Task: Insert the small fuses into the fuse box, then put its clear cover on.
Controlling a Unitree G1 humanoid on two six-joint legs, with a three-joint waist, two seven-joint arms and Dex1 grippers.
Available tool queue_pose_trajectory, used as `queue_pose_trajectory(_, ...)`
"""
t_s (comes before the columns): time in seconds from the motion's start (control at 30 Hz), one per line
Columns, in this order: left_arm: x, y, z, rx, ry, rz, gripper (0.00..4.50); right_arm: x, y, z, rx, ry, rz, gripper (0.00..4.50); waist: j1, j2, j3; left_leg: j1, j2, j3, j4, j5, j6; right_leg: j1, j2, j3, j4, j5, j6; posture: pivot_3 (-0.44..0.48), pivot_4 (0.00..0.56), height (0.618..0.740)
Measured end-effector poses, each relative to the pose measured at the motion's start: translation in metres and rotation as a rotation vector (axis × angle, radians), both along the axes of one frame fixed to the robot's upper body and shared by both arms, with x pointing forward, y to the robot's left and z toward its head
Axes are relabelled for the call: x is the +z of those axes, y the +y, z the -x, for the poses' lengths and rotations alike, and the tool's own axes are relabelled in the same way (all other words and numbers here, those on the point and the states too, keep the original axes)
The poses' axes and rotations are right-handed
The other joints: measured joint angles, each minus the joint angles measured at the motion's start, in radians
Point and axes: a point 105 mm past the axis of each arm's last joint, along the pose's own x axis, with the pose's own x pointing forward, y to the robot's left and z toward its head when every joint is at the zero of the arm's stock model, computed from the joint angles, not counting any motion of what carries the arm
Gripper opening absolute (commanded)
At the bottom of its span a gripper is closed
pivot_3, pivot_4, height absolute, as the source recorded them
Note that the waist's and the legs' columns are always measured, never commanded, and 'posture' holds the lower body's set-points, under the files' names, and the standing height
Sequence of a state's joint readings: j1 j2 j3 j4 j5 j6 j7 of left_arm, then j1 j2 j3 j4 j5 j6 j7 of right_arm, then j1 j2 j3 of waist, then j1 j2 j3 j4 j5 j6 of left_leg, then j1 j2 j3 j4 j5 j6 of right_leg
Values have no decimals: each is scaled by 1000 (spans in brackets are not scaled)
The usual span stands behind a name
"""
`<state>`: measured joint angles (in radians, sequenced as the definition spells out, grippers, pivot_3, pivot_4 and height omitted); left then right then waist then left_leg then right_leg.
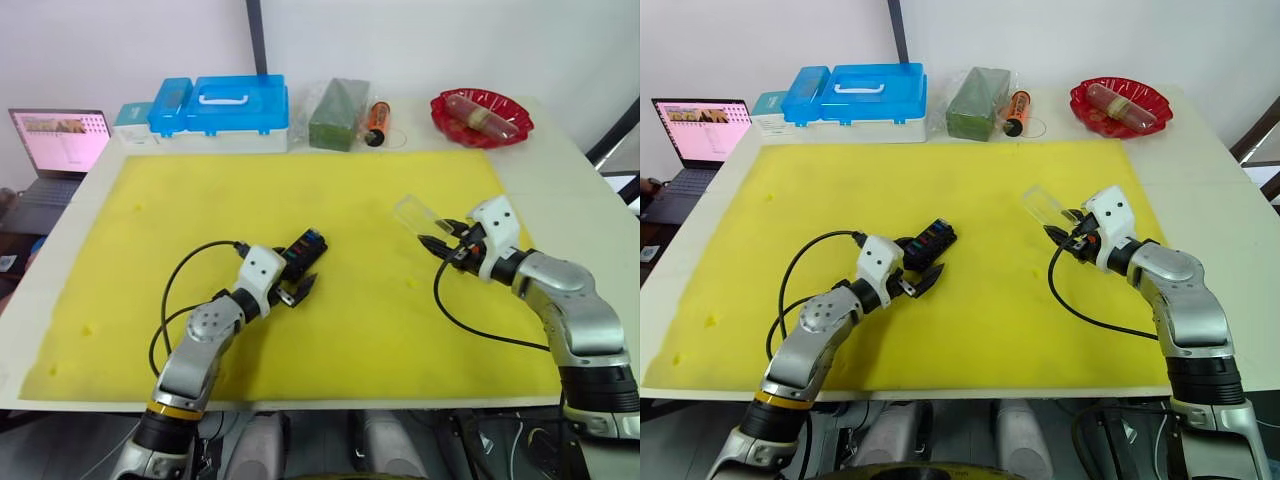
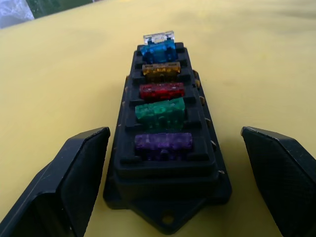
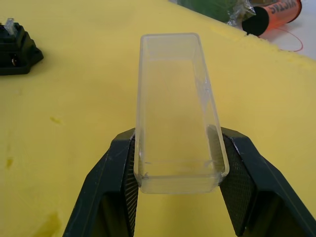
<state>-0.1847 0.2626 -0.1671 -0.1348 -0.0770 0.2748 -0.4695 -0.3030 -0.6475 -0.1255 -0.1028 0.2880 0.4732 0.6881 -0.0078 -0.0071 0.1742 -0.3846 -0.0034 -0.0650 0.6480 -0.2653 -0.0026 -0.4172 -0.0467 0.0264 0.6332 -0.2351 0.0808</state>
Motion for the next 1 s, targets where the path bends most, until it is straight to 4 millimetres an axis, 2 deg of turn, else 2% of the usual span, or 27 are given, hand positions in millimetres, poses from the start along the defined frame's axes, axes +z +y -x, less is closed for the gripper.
queue_pose_trajectory(0.07, 0, -3, -3, -2, -1, -8, 4500, 0, 0, 0, 0, 0, 0, 1890, 0, 0, 0, 0, 0, 0, 0, 0, 0, 1, 0, 0, -1, 0, 0, 0, 150, 740)
queue_pose_trajectory(0.1, 1, -3, -4, -1, -2, -11, 4316, 0, 0, 0, 0, 0, 0, 1890, 0, 0, 0, 1, 0, 0, 0, 0, 0, 2, 0, 0, -1, 0, 0, 0, 150, 740)
queue_pose_trajectory(0.17, 0, -4, -4, 3, 0, -19, 3927, 0, 0, 0, 0, 0, 0, 1890, -2, 0, 0, 2, 0, 0, 0, 0, 0, 3, 0, 0, -1, 0, 0, 0, 150, 740)
queue_pose_trajectory(0.27, -1, -3, -4, 10, 5, -27, 2906, 0, 0, 0, 0, 0, 0, 1890, -3, 0, 0, 7, 0, 0, -2, 0, 0, 7, 0, 0, -1, 0, 0, 0, 150, 740)
queue_pose_trajectory(0.3, -2, -2, -4, 11, 7, -29, 2782, 0, 0, 0, -1, -1, 0, 1890, -3, 0, 0, 9, 0, 0, -2, 0, 0, 9, 0, 0, -2, -1, 0, 0, 150, 740)
queue_pose_trajectory(0.53, 2, 8, -3, -68, -15, -91, 2795, 0, 0, 0, 1, -5, 2, 1890, -6, 0, 0, 10, 1, 0, -3, 0, 0, 9, 1, 0, -1, -1, 0, 0, 150, 740)
queue_pose_trajectory(0.63, 8, 12, -3, -210, -5, -100, 2795, 0, 2, 2, 19, -3, 2, 1890, -5, 0, 0, 9, 0, 0, -2, 0, 0, 9, 0, 0, -2, -3, -3, 0, 150, 740)
queue_pose_trajectory(0.8, 23, 7, 10, -571, -12, -137, 2795, 10, 6, 3, 98, -13, 44, 1890, -3, 0, 1, 9, 0, 1, -2, 0, 0, 9, 0, 0, -3, -3, -3, 0, 150, 740)
queue_pose_trajectory(0.87, 26, 1, 16, -729, -19, -148, 2795, 16, 12, 6, 169, -6, 74, 1890, -3, 0, 1, 9, 0, 1, -2, 0, 0, 9, 0, 0, -3, -3, -3, 0, 150, 740)
queue_pose_trajectory(1.0, 21, -11, 10, -859, -43, -161, 2795, 24, 32, 15, 347, 21, 115, 1890, -4, 0, 1, 9, 0, 1, -2, 0, 0, 9, 0, 0, -3, -3, -3, 0, 150, 740)
